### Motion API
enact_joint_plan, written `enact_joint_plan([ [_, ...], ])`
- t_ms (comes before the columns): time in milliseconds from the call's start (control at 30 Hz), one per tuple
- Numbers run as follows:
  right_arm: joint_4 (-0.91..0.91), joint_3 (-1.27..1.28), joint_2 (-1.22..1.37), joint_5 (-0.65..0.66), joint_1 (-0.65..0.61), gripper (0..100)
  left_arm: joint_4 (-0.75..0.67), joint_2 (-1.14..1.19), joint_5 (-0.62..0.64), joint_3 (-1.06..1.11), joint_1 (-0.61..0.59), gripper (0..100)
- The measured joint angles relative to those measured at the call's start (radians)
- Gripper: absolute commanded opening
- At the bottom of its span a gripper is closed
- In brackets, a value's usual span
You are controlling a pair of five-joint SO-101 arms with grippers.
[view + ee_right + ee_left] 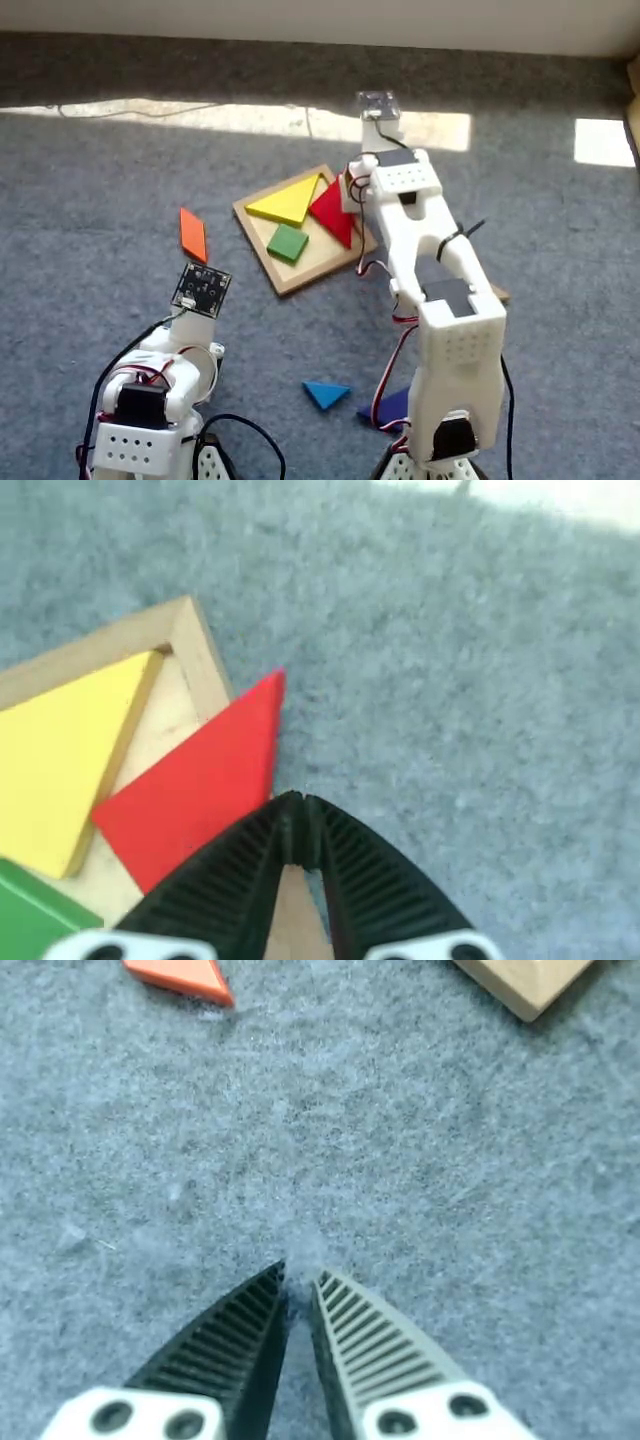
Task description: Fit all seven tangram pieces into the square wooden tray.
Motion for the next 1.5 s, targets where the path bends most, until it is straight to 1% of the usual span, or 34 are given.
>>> enact_joint_plan([
  [133,0.0,-0.041,-0.003,0.0,0.046,1.2,0.0,0.0,0.0,0.0,0.0,1],
  [200,0.002,-0.041,-0.023,0.0,0.049,1.2,0.0,0.0,0.0,0.0,0.0,1],
  [333,0.025,-0.043,-0.094,0.0,0.025,1.2,0.0,0.0,0.0,0.0,0.0,1],
  [567,0.023,-0.043,-0.117,0.0,-0.091,1.5,0.0,0.0,0.0,0.0,0.0,1],
  [967,0.023,-0.029,-0.117,-0.114,-0.077,1.2,0.0,0.0,0.0,0.0,0.0,1],
  [1167,0.072,0.066,-0.117,-0.114,-0.08,0.4,0.0,0.0,0.0,0.0,0.0,1],
  [1267,0.095,0.087,-0.117,-0.11,-0.103,0.4,0.0,0.0,0.0,0.0,0.0,1],
  [1367,0.118,0.089,-0.117,-0.058,-0.133,0.4,0.0,0.0,0.0,0.0,0.0,1],
  [1500,0.149,0.089,-0.117,-0.034,-0.164,0.4,0.0,0.0,0.0,0.0,0.0,1],
])
